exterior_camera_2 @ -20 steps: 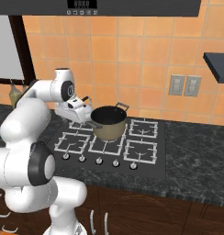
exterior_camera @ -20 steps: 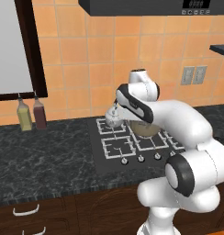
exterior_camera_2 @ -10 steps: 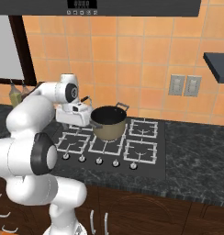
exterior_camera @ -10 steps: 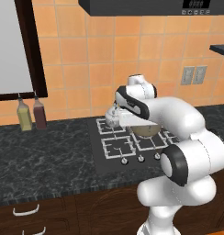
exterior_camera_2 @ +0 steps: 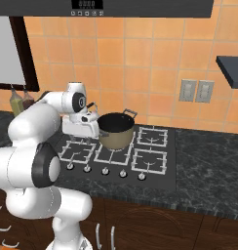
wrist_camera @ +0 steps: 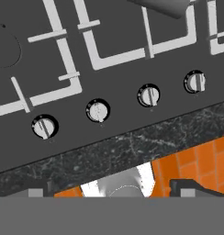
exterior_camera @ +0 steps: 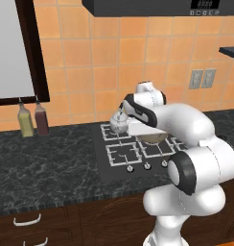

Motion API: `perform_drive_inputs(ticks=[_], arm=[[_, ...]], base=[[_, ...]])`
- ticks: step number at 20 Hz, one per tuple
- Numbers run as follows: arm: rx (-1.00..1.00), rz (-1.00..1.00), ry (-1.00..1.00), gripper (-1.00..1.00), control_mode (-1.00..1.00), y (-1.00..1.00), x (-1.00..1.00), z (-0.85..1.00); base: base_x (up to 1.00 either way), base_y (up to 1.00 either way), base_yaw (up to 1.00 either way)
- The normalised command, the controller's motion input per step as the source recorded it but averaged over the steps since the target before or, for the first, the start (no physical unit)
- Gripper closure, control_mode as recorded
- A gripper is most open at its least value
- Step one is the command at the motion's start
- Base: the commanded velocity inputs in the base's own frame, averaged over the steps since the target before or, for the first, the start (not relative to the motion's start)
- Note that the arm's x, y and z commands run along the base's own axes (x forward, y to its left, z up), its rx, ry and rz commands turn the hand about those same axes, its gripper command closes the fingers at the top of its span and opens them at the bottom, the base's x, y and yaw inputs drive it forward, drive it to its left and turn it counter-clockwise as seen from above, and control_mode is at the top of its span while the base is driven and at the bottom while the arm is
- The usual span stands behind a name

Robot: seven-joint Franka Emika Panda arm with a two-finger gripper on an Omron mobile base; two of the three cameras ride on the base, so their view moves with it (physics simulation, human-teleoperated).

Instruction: Pick the kettle from the counter and place it on a stove burner. Then turn the burner on.

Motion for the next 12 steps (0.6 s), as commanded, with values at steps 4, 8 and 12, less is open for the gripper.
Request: perform_drive_inputs(ticks=[4,8,12], arm=[[0.0,0.07,-0.05,-1.0,-1.0,-0.14,0.0,-0.07],[0.0,0.07,-0.14,-1.0,-1.0,0.0,-0.01,-0.11],[0.0,0.09,-0.01,-1.0,-1.0,0.01,0.0,-0.31]], base=[[0.0,0.0,0.0],[0.0,0.0,0.0],[0.0,0.0,0.0]])
